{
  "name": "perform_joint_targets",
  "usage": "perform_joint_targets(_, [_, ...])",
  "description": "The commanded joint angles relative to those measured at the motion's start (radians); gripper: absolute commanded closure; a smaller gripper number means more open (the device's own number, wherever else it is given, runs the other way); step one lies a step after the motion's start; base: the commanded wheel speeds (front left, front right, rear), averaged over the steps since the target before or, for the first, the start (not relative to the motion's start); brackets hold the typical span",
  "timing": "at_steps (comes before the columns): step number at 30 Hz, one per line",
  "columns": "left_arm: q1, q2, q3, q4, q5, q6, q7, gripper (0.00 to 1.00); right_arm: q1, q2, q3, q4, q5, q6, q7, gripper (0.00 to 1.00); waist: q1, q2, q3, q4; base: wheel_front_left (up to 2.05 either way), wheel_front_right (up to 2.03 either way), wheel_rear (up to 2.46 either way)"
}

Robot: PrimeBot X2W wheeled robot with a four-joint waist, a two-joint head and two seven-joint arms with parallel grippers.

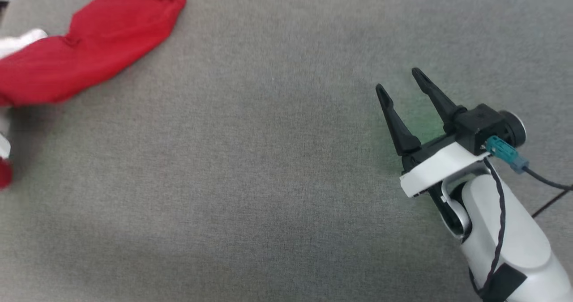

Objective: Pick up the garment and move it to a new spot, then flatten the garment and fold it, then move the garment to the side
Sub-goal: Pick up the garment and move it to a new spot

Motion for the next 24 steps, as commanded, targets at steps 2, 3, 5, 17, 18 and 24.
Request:
perform_joint_targets(2, [-0.027,0.004,-0.029,-0.024,0.025,0.002,-0.043,1.00,0.024,0.011,-0.014,0.003,0.013,0.000,-0.005,0.00,0.0000,0.0000,-0.049,-0.007,0.00,0.00,0.00])
perform_joint_targets(3, [-0.037,0.007,-0.047,-0.038,0.025,0.002,-0.058,1.00,0.029,0.016,-0.021,0.003,0.015,0.000,-0.005,0.00,0.0000,0.0000,-0.057,-0.011,0.00,0.00,0.00])
perform_joint_targets(5, [-0.056,0.007,-0.091,-0.075,0.027,0.002,-0.075,1.00,0.043,0.027,-0.036,-0.002,0.020,0.000,-0.005,0.00,0.0000,0.0000,-0.073,-0.022,0.00,0.00,0.00])
perform_joint_targets(17, [-0.193,-0.035,-0.452,-0.428,0.001,0.002,-0.049,1.00,0.105,0.097,-0.135,-0.045,0.039,0.000,-0.006,0.00,0.0000,0.0000,-0.086,-0.180,0.00,0.00,0.00])
perform_joint_targets(18, [-0.206,-0.052,-0.484,-0.452,-0.004,0.002,-0.041,1.00,0.109,0.102,-0.144,-0.048,0.041,0.000,-0.006,0.00,0.0000,0.0000,-0.079,-0.197,0.00,0.00,0.00])
perform_joint_targets(24, [-0.300,-0.142,-0.679,-0.555,-0.029,0.002,0.002,1.00,0.107,0.136,-0.185,-0.074,0.059,0.000,-0.006,0.00,0.0000,0.0000,-0.027,-0.320,0.00,0.00,0.00])
